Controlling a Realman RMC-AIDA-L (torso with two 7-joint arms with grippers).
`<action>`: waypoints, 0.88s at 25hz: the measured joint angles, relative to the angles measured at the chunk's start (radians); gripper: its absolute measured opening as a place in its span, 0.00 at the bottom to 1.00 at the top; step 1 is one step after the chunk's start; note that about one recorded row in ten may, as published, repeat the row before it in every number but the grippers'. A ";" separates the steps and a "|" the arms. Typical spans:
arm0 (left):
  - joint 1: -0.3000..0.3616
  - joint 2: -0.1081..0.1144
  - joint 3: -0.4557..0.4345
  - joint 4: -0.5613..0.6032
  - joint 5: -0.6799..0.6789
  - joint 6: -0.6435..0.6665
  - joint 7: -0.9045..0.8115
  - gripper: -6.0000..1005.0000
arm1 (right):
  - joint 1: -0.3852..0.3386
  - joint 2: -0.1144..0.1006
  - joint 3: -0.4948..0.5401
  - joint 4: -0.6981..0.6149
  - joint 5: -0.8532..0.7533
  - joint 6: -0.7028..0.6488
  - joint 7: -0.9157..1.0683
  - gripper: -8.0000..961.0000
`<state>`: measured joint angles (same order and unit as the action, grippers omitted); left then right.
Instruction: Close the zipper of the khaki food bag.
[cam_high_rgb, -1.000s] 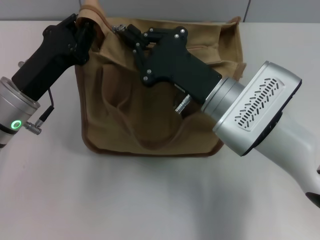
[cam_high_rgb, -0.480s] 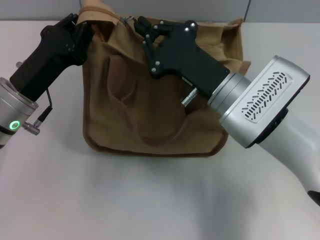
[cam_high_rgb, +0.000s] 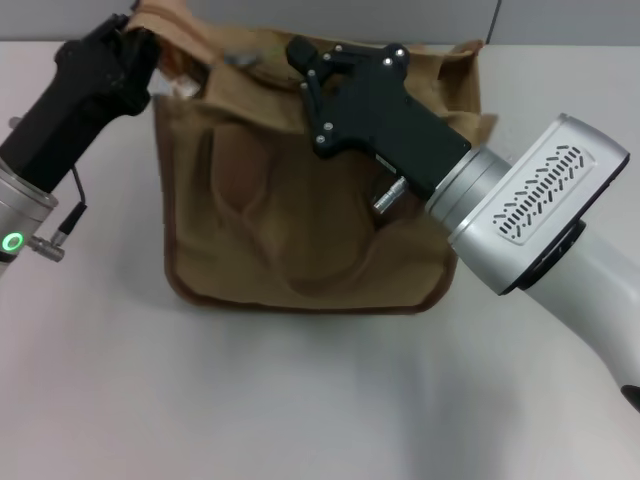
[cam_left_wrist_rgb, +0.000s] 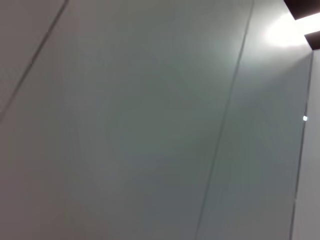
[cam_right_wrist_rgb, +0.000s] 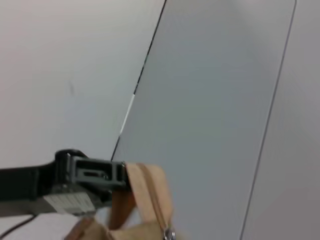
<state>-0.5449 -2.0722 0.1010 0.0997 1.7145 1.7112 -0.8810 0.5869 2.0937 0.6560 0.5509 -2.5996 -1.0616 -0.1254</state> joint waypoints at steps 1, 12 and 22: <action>0.001 0.001 -0.007 0.002 0.000 0.000 -0.002 0.04 | 0.000 0.000 0.000 0.000 0.000 0.000 0.000 0.01; -0.001 0.000 -0.019 0.011 0.005 0.005 -0.010 0.04 | -0.021 -0.007 0.019 0.043 -0.004 -0.001 0.118 0.03; -0.010 0.000 -0.018 0.010 0.013 0.007 -0.009 0.04 | 0.024 -0.175 0.130 0.049 -0.319 -0.101 0.886 0.06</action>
<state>-0.5547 -2.0727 0.0834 0.1095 1.7272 1.7179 -0.8897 0.6114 1.9188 0.7860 0.5996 -2.9189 -1.1628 0.7603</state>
